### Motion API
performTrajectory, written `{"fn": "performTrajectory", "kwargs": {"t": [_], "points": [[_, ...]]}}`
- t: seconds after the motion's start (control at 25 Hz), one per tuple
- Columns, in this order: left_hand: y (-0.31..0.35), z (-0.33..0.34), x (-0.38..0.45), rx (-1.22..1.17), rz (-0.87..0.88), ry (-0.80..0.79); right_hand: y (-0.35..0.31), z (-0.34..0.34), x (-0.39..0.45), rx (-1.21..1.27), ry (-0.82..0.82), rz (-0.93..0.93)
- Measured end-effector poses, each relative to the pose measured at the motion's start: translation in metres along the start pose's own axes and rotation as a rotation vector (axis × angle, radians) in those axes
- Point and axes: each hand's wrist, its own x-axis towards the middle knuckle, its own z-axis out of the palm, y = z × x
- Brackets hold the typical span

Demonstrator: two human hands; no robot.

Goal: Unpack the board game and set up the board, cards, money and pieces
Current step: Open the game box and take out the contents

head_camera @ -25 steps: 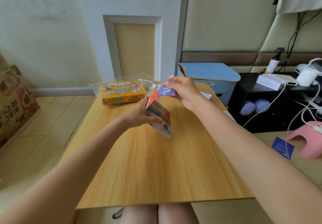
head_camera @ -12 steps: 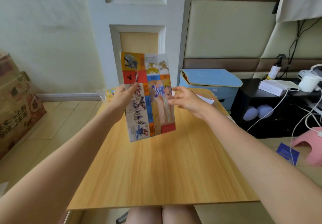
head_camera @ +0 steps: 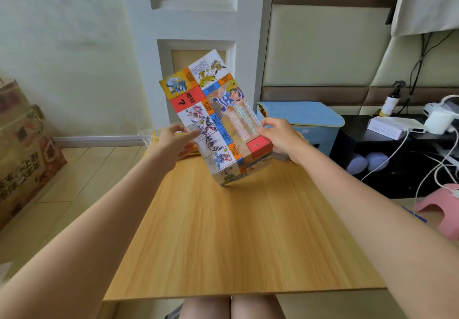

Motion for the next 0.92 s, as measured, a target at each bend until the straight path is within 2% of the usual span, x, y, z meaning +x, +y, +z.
{"fn": "performTrajectory", "kwargs": {"t": [0.16,0.28,0.4,0.48,0.56,0.72,0.8,0.92], "points": [[0.008,0.002,-0.006,0.055,0.124,0.015,-0.012,-0.013,0.004,-0.109,0.127,-0.068],[0.019,0.002,-0.005,0.030,0.201,0.104,-0.027,-0.021,0.005,-0.067,0.133,-0.123],[0.028,-0.001,-0.003,-0.050,0.193,0.144,-0.046,-0.028,0.001,0.178,-0.073,-0.054],[0.030,-0.005,-0.004,-0.177,0.144,0.116,-0.051,-0.026,0.001,0.283,-0.231,0.026],[0.026,-0.005,-0.005,-0.257,0.111,0.013,-0.046,-0.016,0.005,0.193,-0.356,0.058],[0.019,0.000,-0.008,-0.184,0.098,-0.284,-0.034,0.012,0.009,0.118,-0.601,0.102],[0.020,0.007,-0.013,-0.085,0.114,-0.366,-0.035,0.023,0.005,0.143,-0.647,0.087],[0.021,0.011,-0.011,0.030,-0.008,-0.205,-0.036,0.029,0.001,0.246,-0.541,0.077]]}}
